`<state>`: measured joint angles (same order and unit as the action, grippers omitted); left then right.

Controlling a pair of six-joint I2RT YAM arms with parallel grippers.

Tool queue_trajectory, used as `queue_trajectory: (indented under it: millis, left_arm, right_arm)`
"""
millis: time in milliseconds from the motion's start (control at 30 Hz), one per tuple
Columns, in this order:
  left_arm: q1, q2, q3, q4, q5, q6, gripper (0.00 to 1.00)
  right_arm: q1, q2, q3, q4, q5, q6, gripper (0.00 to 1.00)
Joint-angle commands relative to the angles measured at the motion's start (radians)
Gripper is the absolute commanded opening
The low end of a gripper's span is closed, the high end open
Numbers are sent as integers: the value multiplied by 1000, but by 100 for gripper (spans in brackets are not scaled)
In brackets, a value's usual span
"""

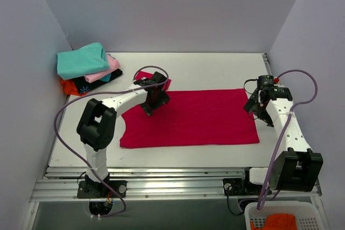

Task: Fold and stack the t-shirts
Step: Fold the tshirt

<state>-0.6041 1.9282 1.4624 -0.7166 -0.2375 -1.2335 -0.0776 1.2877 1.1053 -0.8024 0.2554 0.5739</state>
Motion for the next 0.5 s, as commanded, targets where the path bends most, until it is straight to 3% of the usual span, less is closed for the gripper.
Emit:
queue_trajectory:
  millis: [0,200,300,467]
  left_arm:
    - [20,11,65,-30,-14,37,91]
    - [127,-5,174,44,32,167,90]
    - [240,26,226,175,232,271,87]
    - [380,253,574,62,394,440,87]
  right_arm:
    - [-2,9,8,-20,24,-5,88]
    - [-10,-4,1,-15,15,-2,88]
    - [-21,-14,1,-8,1,1,88]
    - [-39,-42,1,60,-59,1,90]
